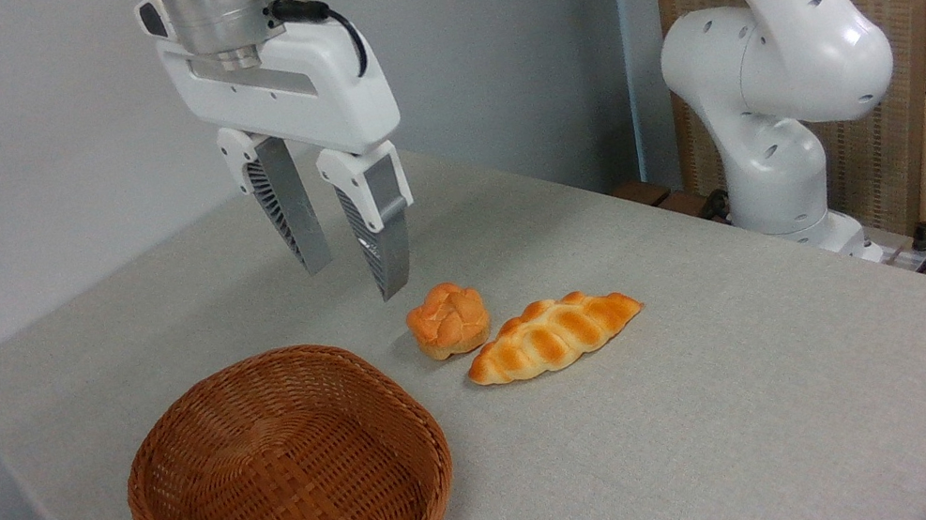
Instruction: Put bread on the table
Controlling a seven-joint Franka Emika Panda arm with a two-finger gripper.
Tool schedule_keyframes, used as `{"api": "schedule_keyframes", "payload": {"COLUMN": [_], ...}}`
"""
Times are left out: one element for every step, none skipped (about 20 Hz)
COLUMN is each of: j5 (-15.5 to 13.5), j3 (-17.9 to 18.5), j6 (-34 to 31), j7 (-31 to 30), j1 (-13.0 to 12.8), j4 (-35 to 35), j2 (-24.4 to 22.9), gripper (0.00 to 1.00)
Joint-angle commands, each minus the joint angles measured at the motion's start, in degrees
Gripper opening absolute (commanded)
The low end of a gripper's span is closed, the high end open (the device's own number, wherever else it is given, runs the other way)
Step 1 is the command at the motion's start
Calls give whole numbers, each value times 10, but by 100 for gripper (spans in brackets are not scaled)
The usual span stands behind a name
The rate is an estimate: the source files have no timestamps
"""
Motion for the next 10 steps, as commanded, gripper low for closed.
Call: {"api": "schedule_keyframes", "payload": {"j5": [0, 0, 0, 1, 1, 1, 1, 1, 1, 0], "j3": [17, 18, 18, 18, 17, 17, 17, 17, 17, 17], "j6": [-17, -16, -16, -16, -15, -14, -11, -11, -12, -12], "j7": [21, 21, 21, 21, 20, 20, 20, 20, 19, 18], "j1": [0, -1, -1, -1, -1, -1, -1, -1, -1, -2], "j4": [11, 11, 12, 12, 11, 12, 12, 12, 12, 12], "j2": [-1, -1, -1, -1, -1, -1, -1, -1, -1, -2], "gripper": [100, 100, 100, 100, 100, 100, 100, 100, 100, 100]}}
